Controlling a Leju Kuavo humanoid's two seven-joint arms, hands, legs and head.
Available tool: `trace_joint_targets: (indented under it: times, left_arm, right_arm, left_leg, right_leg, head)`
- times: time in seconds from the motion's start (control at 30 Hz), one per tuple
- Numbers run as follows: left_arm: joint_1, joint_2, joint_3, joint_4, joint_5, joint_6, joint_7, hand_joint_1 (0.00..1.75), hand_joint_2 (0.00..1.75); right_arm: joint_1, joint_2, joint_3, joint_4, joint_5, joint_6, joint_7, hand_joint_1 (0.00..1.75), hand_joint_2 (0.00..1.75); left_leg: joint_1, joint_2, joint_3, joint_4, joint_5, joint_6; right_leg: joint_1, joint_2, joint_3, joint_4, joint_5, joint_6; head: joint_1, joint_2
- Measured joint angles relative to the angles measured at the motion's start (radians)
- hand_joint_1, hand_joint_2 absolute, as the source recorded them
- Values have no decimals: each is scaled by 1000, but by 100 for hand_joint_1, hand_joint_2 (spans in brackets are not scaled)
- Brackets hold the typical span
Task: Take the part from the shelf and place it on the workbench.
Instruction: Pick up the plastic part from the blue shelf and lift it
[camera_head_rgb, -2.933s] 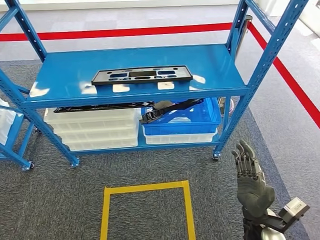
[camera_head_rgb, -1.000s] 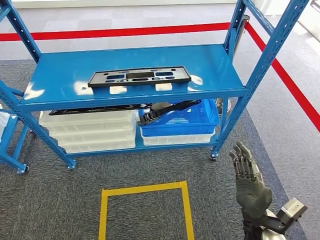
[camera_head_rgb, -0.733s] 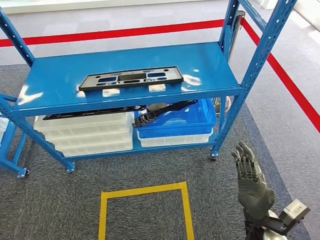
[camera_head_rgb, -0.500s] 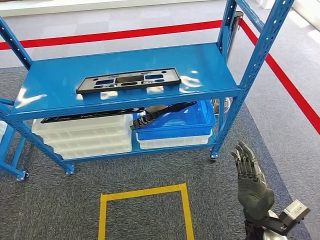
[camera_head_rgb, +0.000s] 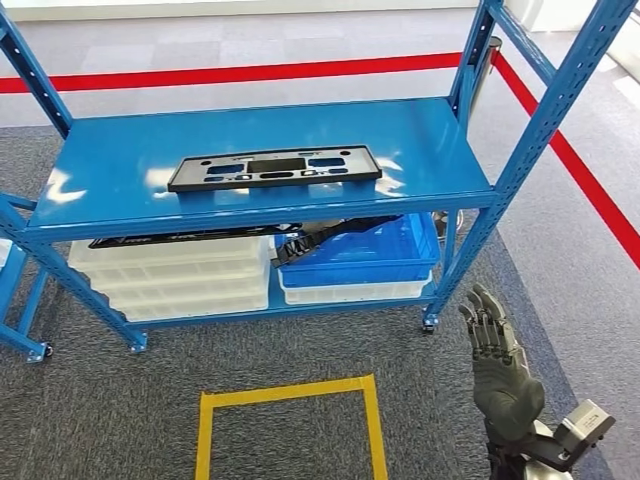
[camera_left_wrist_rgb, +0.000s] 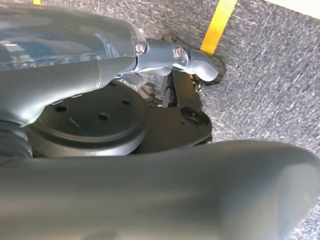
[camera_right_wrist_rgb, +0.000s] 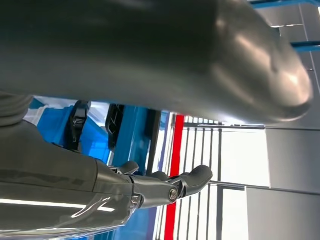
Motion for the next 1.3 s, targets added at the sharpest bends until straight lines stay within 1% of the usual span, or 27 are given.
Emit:
trace_joint_targets:
  times: [0.03, 0.07, 0.1, 0.23, 0.3, 0.37, 0.4, 0.43, 0.47, 0.5, 0.53, 0.57, 0.6, 0.63, 0.7, 0.77, 0.83, 0.9, 0.93, 0.97, 1.0, 1.03, 1.07, 1.1, 1.13, 1.23, 1.3]
  left_arm:
    - [1, 0, -1, 0, -3, 2, -11, 0, 175]
    - [1, 0, -1, 0, -7, 5, -27, 0, 175]
    - [0, 0, -2, 0, -10, 8, -43, 0, 175]
    - [-2, 0, -2, 0, 9, 30, -65, 0, 175]
    - [-4, 1, 0, 0, 20, 47, -62, 0, 175]
    - [-4, 1, 2, 0, 30, 50, -61, 0, 87]
    - [-3, 1, 3, 0, 33, 46, -61, 0, 44]
    - [-2, 1, 4, 0, 36, 40, -62, 0, 0]
    - [-1, 2, 5, 0, 37, 34, -63, 0, 0]
    - [-1, 2, 5, 0, 37, 27, -63, 0, 0]
    - [-1, 2, 5, 0, 37, 19, -64, 0, 0]
    - [-1, 3, 6, 0, 38, 11, -66, 0, 0]
    - [-2, 3, 6, 0, 39, 3, -70, 0, 0]
    - [-3, 4, 6, 0, 39, -2, -75, 0, 0]
    - [-3, 5, 6, 0, 39, -8, -85, 0, 0]
    - [-2, 6, 6, 0, 40, -11, -88, 0, 0]
    - [-2, 5, 6, 0, 40, -14, -89, 0, 0]
    - [-2, 5, 6, 0, 39, -15, -88, 0, 0]
    - [-1, 5, 6, 0, 39, -15, -87, 0, 0]
    - [-1, 5, 6, 0, 40, -15, -86, 0, 0]
    - [0, 5, 6, 0, 40, -15, -85, 0, 0]
    - [1, 5, 6, 0, 40, -15, -83, 0, 0]
    - [1, 5, 6, 0, 40, -15, -82, 0, 0]
    - [0, 5, 6, 0, 40, -15, -80, 0, 0]
    - [0, 5, 6, 0, 40, -15, -79, 0, 0]
    - [-3, 5, 6, 0, 40, -15, -78, 0, 0]
    - [-6, 5, 6, 0, 40, -15, -78, 0, 0]
  right_arm:
    - [1, 0, 0, 0, 0, -3, 0, 0, 0]
    - [2, -1, 0, -1, 1, -5, 0, 0, 0]
    - [6, -1, 0, -4, 2, -8, 1, 0, 0]
    - [28, 0, -4, -21, 7, -9, 1, 0, 0]
    - [33, 4, -6, -32, 13, -6, 1, 0, 0]
    - [35, 8, -8, -40, 17, -3, 1, 0, 0]
    - [37, 10, -8, -42, 17, -1, 1, 0, 0]
    - [38, 11, -9, -44, 18, 2, 1, 0, 0]
    - [39, 12, -9, -44, 18, 4, 1, 0, 0]
    - [39, 13, -10, -45, 18, 6, 1, 0, 0]
    - [39, 14, -10, -45, 18, 8, 0, 0, 0]
    - [38, 14, -11, -45, 18, 10, -1, 0, 0]
    - [37, 14, -12, -45, 19, 11, -2, 0, 0]
    - [36, 14, -12, -45, 19, 11, -3, 0, 0]
    - [35, 14, -13, -45, 21, 12, -5, 0, 0]
    - [35, 15, -14, -48, 21, 12, -6, 0, 0]
    - [35, 15, -15, -50, 23, 13, -6, 0, 0]
    - [36, 15, -15, -50, 24, 13, -6, 0, 0]
    - [36, 15, -15, -50, 26, 13, -6, 0, 0]
    - [37, 15, -15, -50, 27, 13, -6, 0, 0]
    - [36, 15, -15, -50, 28, 13, -6, 0, 0]
    - [36, 15, -15, -50, 29, 13, -6, 0, 0]
    - [36, 15, -15, -50, 30, 13, -5, 0, 0]
    - [35, 14, -15, -50, 30, 13, -5, 0, 0]
    - [36, 14, -15, -50, 31, 13, -4, 0, 0]
    - [38, 14, -15, -51, 31, 12, -2, 0, 0]
    - [36, 14, -15, -53, 30, 12, -2, 0, 0]
  left_leg:
    - [1, 0, 7, 1, -7, -5]
    - [0, 0, 12, 5, -14, -12]
    - [-2, -1, 15, 8, -19, -18]
    - [-3, -1, 15, 14, -32, -31]
    - [1, -1, -7, 68, -68, -42]
    - [4, -1, -70, 194, -126, -51]
    - [5, -1, -104, 255, -145, -52]
    - [5, -1, -125, 290, -147, -52]
    - [5, -1, -130, 288, -129, -50]
    - [4, -1, -117, 249, -94, -45]
    - [2, -1, -92, 183, -51, -36]
    - [-2, -2, -66, 122, -18, -27]
    - [-6, -2, -46, 74, 2, -19]
    - [-10, -3, -35, 46, 8, -12]
    - [-13, -4, -30, 30, 2, -7]
    - [-8, -2, -23, 13, 6, -5]
    - [-2, 0, -16, 1, 12, -1]
    - [-2, 1, -14, 0, 7, 2]
    - [-2, 1, -13, 0, 3, 2]
    - [-1, 1, -9, 0, -3, 2]
    - [-1, 0, -2, 0, -8, -1]
    - [0, 0, 7, 0, -15, -4]
    - [0, 1, 16, 1, -22, -10]
    - [-1, 1, 23, 3, -31, -16]
    - [-3, 1, 28, 4, -37, -22]
    - [-3, 1, 38, 2, -51, -37]
    - [0, 1, 27, 36, -63, -48]
  right_leg:
    - [-1, -1, 24, -60, 37, 1]
    - [0, -1, 47, -116, 62, 0]
    - [0, -1, 62, -151, 74, -5]
    - [2, 2, 69, -169, 66, -30]
    - [-1, 1, 72, -172, 64, -40]
    - [-1, 0, 73, -172, 61, -47]
    - [0, 0, 74, -172, 60, -48]
    - [1, 0, 75, -172, 58, -49]
    - [1, 1, 78, -172, 56, -50]
    - [3, 3, 83, -172, 54, -50]
    - [4, 4, 89, -172, 51, -49]
    - [5, 4, 93, -172, 48, -48]
    - [6, 5, 95, -172, 46, -45]
    - [5, 4, 95, -172, 45, -41]
    - [4, 3, 93, -175, 46, -31]
    - [4, 1, 92, -165, 35, -21]
    - [4, 2, 63, -96, -10, -15]
    - [4, 1, 5, 19, -59, -11]
    - [3, 1, -16, 57, -64, -8]
    - [2, 1, -22, 65, -51, -4]
    - [1, 1, -9, 36, -21, -1]
    - [-1, 0, 17, -23, 18, 2]
    - [-1, -1, 46, -81, 45, 3]
    - [-1, -1, 72, -132, 58, -1]
    - [0, -2, 87, -161, 58, -7]
    - [3, 0, 101, -178, 35, -33]
    - [-1, 1, 118, -182, 23, -45]
  head:
    - [0, 0]
    - [0, 0]
    - [0, 0]
    - [-1, 0]
    - [-1, 0]
    - [-1, 0]
    - [-1, 0]
    - [-1, 0]
    - [-1, 0]
    - [-1, 0]
    - [-1, 0]
    - [-1, 0]
    - [-1, 0]
    - [-1, 0]
    - [-1, 0]
    - [-1, 0]
    - [0, 0]
    - [0, 0]
    - [0, 0]
    - [0, 0]
    - [0, 0]
    - [0, 0]
    - [0, 0]
    - [0, 0]
    - [-1, 0]
    - [-1, 0]
    - [-3, 0]
